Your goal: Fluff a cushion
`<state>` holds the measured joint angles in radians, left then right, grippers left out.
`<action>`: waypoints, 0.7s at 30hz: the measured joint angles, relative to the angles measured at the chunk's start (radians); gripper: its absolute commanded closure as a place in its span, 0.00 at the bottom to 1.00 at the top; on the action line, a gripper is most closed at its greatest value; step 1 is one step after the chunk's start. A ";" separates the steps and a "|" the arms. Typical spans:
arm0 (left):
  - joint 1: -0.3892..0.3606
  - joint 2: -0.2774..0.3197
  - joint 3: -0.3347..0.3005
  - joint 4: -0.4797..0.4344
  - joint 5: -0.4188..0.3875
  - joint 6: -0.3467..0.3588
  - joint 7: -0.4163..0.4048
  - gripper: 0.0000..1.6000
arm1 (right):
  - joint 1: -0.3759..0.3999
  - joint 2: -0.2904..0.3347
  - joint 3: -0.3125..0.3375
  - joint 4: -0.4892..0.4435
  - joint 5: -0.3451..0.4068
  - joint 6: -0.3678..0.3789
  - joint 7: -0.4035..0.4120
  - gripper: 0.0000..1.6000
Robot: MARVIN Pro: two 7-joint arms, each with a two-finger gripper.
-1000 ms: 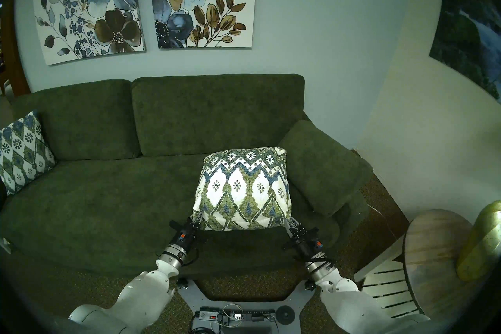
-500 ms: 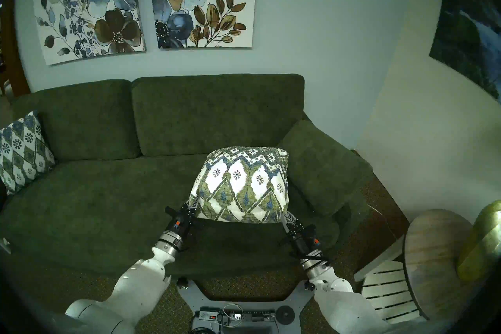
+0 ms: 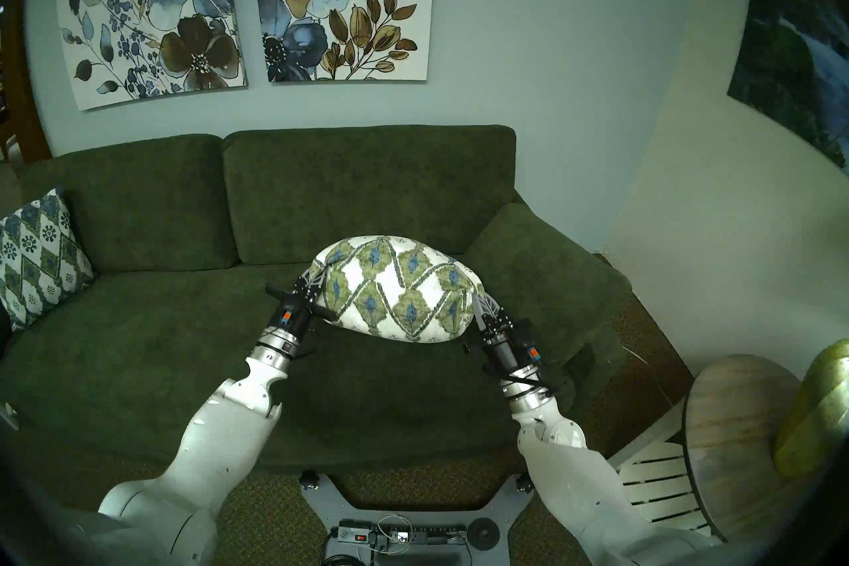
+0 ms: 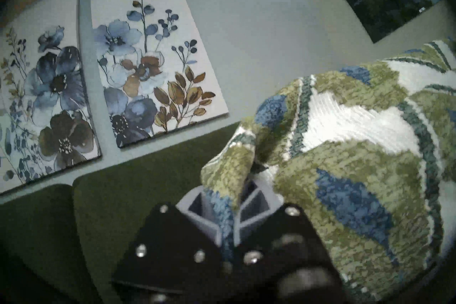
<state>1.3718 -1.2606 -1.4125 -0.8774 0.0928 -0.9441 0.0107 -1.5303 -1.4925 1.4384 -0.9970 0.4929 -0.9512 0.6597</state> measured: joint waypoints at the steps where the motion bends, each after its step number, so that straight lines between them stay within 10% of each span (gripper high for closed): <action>1: -0.006 0.003 -0.004 -0.011 0.000 0.000 0.000 1.00 | 0.008 -0.002 0.001 -0.010 0.000 0.000 0.000 1.00; 21: -0.151 0.044 -0.075 -0.272 0.002 -0.004 0.000 1.00 | 0.181 -0.046 0.026 -0.240 -0.005 0.002 0.009 1.00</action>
<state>1.2211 -1.2170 -1.4873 -1.1493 0.0948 -0.9484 0.0104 -1.3493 -1.5385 1.4644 -1.2369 0.4881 -0.9493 0.6683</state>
